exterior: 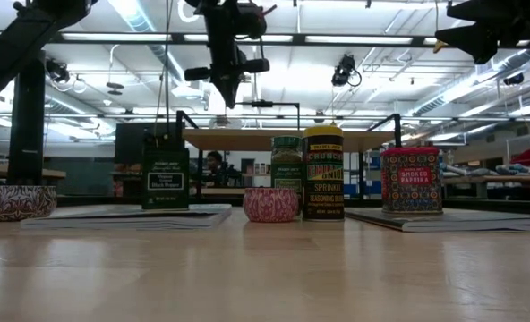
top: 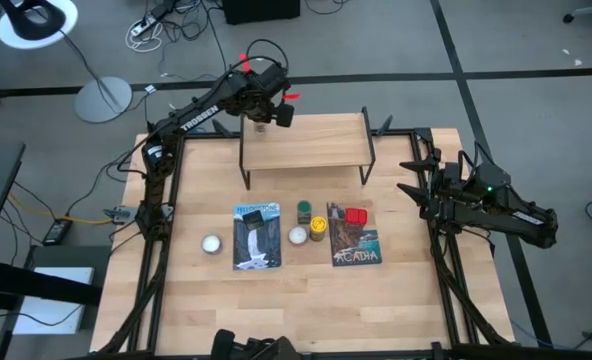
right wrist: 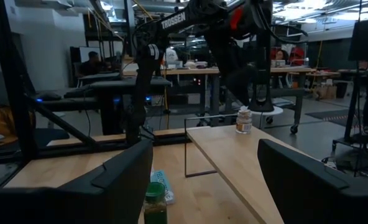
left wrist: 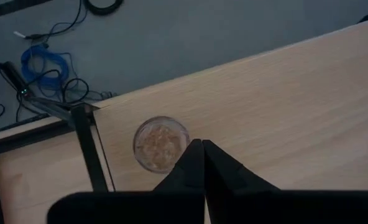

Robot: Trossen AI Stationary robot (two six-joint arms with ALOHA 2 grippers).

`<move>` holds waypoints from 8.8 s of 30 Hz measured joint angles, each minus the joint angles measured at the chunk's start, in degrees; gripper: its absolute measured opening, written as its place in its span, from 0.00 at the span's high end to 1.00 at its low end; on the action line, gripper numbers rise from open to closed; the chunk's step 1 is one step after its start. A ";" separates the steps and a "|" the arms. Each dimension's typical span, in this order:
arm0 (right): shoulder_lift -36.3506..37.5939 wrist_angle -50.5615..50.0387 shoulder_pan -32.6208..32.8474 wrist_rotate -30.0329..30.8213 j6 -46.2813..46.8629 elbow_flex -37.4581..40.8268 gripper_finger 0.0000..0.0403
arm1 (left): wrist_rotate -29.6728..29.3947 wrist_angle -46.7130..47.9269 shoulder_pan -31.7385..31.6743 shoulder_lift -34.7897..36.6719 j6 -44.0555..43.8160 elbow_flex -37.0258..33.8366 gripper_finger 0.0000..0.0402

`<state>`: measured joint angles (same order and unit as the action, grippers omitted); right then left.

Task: Shelf spices
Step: Put the transparent spice on the shelf, then put the black spice on the shelf

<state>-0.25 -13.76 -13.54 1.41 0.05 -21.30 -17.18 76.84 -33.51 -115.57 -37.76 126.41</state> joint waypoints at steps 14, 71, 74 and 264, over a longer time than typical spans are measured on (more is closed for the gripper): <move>-0.01 -0.02 0.00 -0.02 0.02 0.00 0.27 | 1.84 -0.60 -1.15 -2.25 0.09 -0.13 1.00; -0.02 0.72 0.00 -0.02 0.00 0.00 0.27 | -4.80 11.47 24.34 -2.19 23.94 0.29 0.75; -0.02 2.05 0.00 -0.02 0.00 0.00 0.27 | -7.66 13.08 29.11 -2.15 20.71 -3.94 0.69; -0.09 7.89 0.02 -1.62 -3.69 0.00 0.27 | 20.52 0.79 -5.91 -3.43 75.19 8.37 0.70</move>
<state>-0.34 -5.87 -13.52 -0.21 -3.64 -21.30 3.35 77.63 -39.42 -119.00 37.43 134.78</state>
